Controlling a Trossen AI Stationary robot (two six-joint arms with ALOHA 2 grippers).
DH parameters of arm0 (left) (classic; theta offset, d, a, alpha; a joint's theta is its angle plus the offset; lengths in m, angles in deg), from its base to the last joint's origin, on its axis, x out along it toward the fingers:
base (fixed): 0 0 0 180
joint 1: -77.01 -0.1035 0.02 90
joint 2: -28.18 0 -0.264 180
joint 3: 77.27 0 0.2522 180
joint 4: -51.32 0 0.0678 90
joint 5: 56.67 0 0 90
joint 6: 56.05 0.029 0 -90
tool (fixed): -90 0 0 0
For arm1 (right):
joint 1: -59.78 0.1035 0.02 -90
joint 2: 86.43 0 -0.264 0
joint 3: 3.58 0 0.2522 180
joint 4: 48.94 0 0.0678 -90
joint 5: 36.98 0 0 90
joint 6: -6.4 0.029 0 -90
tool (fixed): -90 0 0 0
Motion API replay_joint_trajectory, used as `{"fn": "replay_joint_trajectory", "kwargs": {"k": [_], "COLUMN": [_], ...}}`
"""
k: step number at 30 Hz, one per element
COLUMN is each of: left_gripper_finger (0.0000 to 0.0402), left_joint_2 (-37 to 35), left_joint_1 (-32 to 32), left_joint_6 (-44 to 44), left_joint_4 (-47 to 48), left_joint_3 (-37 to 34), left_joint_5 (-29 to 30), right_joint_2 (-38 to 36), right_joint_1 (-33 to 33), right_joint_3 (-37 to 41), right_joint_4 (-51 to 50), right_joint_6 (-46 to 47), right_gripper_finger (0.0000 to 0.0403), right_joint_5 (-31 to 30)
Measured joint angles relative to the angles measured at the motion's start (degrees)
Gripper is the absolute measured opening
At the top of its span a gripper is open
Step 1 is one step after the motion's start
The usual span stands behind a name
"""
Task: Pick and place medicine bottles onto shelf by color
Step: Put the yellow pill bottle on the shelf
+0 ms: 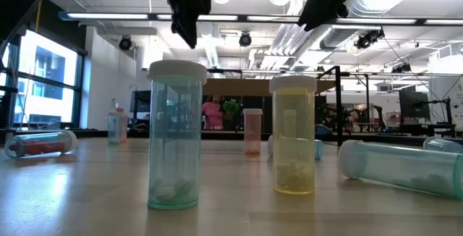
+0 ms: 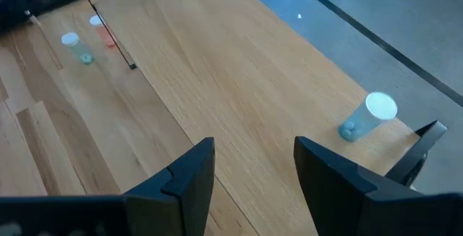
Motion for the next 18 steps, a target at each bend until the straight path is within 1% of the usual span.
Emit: {"fn": "replay_joint_trajectory", "kwargs": {"k": [3,6,10,12,14,18], "left_gripper_finger": [0.0159,0.0159,0.0159,0.0159,0.0159,0.0159], "left_joint_2": [-1.63,-2.66,-3.74,-4.55,-5.80,-9.76], "left_joint_1": [0.51,1.78,4.32,5.67,6.84,8.61], "left_joint_6": [-0.02,0.00,1.15,2.08,2.54,1.58], "left_joint_4": [-0.12,-0.68,-1.16,-1.74,-3.59,-9.75], "left_joint_3": [0.02,0.02,-0.83,-3.41,-7.57,-17.88], "left_joint_5": [-7.79,-14.14,-20.03,-22.68,-24.35,-24.51], "right_joint_2": [0.00,0.00,0.00,0.00,0.02,0.07], "right_joint_1": [0.01,0.51,3.03,4.63,6.10,8.59], "right_joint_3": [0.01,0.02,0.02,0.02,0.02,0.56], "right_joint_4": [-2.32,-3.35,-3.31,-3.49,-3.91,-4.18], "right_joint_6": [0.17,1.09,1.01,0.89,0.83,1.02], "right_gripper_finger": [0.0181,0.0181,0.0181,0.0181,0.0181,0.0181], "right_joint_5": [0.82,0.94,0.89,-0.15,-2.17,-5.20]}}
